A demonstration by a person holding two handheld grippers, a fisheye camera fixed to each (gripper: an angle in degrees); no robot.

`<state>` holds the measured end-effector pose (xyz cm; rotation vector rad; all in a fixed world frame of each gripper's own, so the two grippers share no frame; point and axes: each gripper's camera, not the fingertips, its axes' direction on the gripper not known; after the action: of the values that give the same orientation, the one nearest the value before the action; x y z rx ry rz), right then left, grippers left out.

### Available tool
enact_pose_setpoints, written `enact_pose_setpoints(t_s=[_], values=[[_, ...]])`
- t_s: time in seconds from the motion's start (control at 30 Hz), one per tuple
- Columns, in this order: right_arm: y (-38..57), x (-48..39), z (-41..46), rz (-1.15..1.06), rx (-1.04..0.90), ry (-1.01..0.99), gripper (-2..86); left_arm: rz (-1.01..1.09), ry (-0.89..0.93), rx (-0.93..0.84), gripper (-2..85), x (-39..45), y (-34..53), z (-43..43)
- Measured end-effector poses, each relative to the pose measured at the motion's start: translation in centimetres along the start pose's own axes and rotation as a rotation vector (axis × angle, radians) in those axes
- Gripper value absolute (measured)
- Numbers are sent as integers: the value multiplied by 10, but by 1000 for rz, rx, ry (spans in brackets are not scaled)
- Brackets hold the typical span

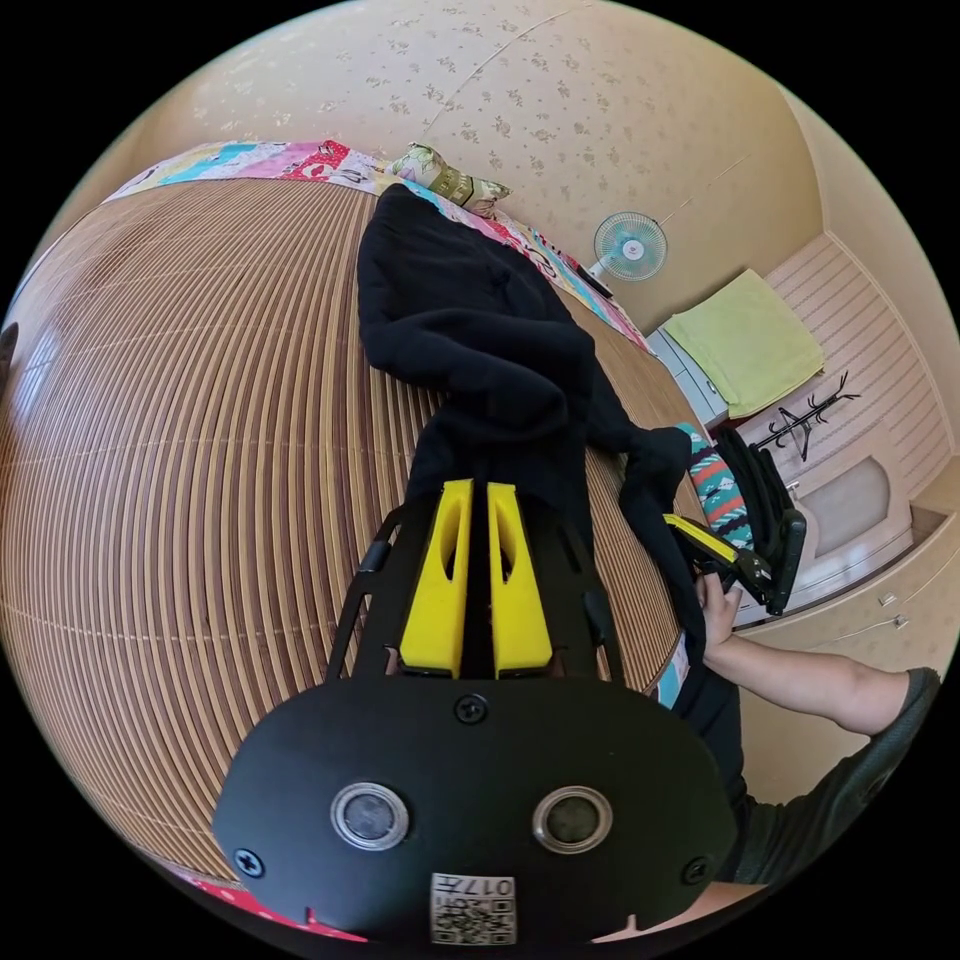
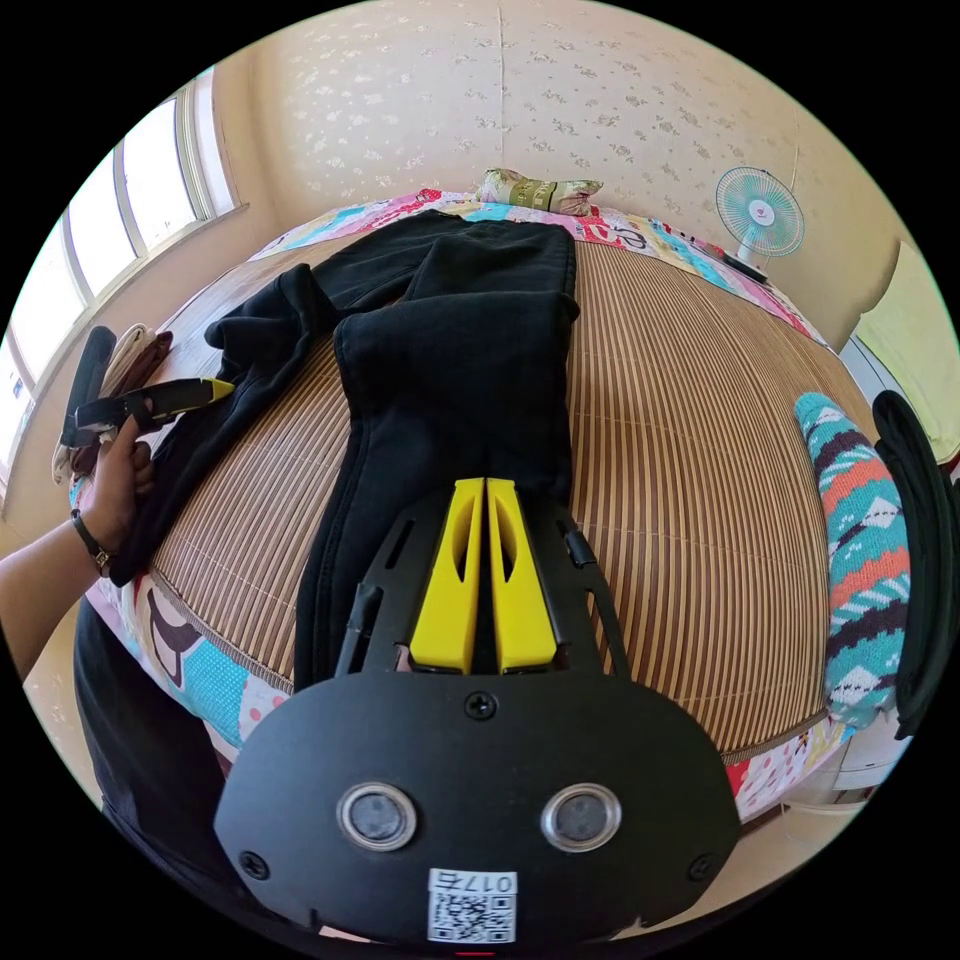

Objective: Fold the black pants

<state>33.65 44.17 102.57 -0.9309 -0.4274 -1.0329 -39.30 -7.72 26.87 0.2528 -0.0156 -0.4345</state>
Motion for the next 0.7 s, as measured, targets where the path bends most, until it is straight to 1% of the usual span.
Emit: enact_pose_setpoints(t_s=[0.7], values=[[10,8,-1,0,0,2,4,-2,7,2,37,-12,-12,-10]])
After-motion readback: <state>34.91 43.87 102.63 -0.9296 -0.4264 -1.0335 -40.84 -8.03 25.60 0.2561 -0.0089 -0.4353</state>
